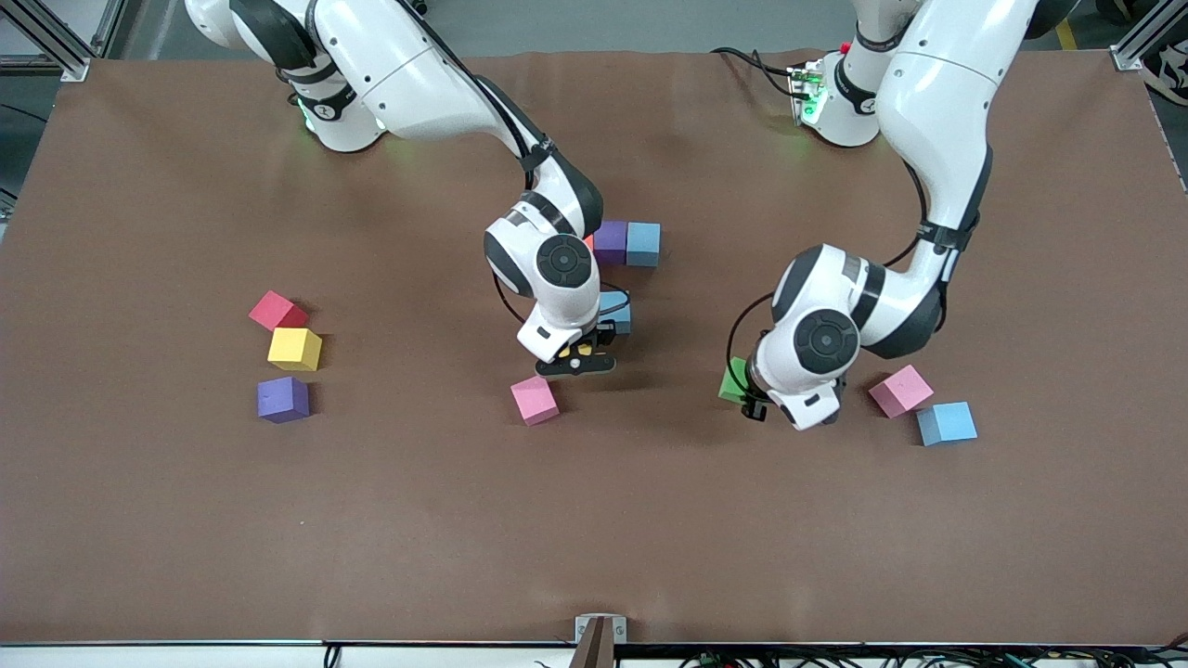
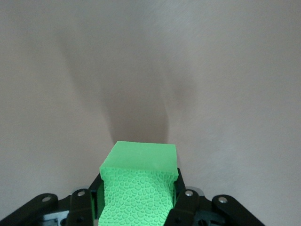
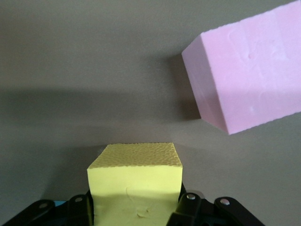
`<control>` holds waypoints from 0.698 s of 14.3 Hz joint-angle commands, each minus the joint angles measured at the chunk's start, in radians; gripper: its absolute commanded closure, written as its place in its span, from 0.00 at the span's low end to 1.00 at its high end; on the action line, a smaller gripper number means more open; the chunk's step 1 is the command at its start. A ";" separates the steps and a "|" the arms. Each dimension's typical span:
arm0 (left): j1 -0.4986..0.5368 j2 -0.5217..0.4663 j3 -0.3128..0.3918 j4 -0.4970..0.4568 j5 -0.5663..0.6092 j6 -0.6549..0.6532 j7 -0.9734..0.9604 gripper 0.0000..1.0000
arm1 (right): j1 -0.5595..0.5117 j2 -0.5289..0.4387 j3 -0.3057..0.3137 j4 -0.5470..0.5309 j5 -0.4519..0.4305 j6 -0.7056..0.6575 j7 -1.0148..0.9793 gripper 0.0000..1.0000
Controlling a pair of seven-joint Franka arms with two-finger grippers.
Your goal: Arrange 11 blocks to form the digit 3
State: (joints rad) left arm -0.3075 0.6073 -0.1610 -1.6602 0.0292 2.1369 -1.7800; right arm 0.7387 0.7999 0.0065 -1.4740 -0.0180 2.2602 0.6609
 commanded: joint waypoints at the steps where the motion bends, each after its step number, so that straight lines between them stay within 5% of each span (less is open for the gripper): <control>1: 0.001 -0.075 -0.020 -0.142 -0.015 0.096 -0.079 0.87 | -0.013 0.002 0.003 0.006 -0.019 -0.019 -0.015 0.70; 4: -0.011 -0.089 -0.051 -0.242 -0.006 0.271 -0.238 0.85 | -0.004 0.004 0.003 0.004 -0.016 -0.033 0.011 0.70; 10: -0.120 -0.089 -0.052 -0.243 0.058 0.293 -0.542 0.85 | 0.004 0.002 0.007 -0.006 -0.005 -0.051 0.046 0.70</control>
State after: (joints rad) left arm -0.4135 0.5549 -0.2169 -1.8738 0.0611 2.4237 -2.2571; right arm 0.7379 0.7991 0.0064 -1.4702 -0.0183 2.2291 0.6792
